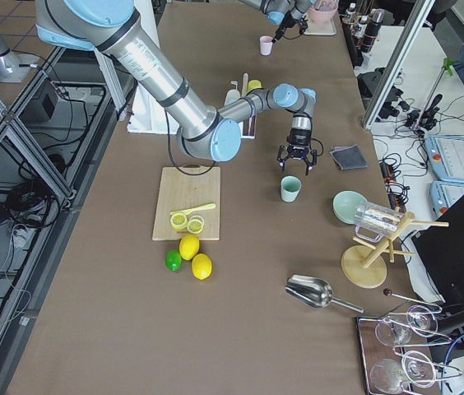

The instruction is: Place cup on cup holder

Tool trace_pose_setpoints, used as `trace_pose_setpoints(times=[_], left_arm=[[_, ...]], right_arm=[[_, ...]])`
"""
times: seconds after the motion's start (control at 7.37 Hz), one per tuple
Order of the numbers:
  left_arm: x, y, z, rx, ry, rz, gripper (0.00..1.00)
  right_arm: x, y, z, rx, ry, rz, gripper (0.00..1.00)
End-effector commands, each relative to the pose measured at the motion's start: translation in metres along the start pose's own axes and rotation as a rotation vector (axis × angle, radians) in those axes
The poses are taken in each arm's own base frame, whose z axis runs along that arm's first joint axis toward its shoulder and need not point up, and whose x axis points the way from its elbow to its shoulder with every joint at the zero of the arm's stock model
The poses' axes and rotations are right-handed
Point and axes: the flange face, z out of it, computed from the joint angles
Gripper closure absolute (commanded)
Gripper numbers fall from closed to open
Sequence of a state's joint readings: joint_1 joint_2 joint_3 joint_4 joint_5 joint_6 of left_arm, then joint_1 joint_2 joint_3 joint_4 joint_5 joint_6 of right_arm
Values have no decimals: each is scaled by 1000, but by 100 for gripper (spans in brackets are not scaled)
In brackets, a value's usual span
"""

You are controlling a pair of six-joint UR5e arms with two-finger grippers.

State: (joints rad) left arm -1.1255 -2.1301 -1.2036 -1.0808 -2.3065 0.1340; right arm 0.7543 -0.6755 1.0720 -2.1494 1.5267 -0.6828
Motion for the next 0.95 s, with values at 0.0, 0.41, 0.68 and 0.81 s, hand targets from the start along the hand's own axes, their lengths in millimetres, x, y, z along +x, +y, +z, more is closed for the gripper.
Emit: trace_pose_setpoints(times=[0.0,0.41,0.68,0.81], left_arm=[[-13,-10,-1,34,0,13,2],[-3,-34,-12,41,0,2,2],[15,-44,-2,14,-5,-22,2],[30,-47,13,-11,8,-6,2]], right_arm=[[-5,-2,21,-25,-9,-7,0],[-7,-1,29,-30,-12,4,1],[-11,-1,36,-32,-17,1,1],[-12,-1,40,-33,-17,1,1]])
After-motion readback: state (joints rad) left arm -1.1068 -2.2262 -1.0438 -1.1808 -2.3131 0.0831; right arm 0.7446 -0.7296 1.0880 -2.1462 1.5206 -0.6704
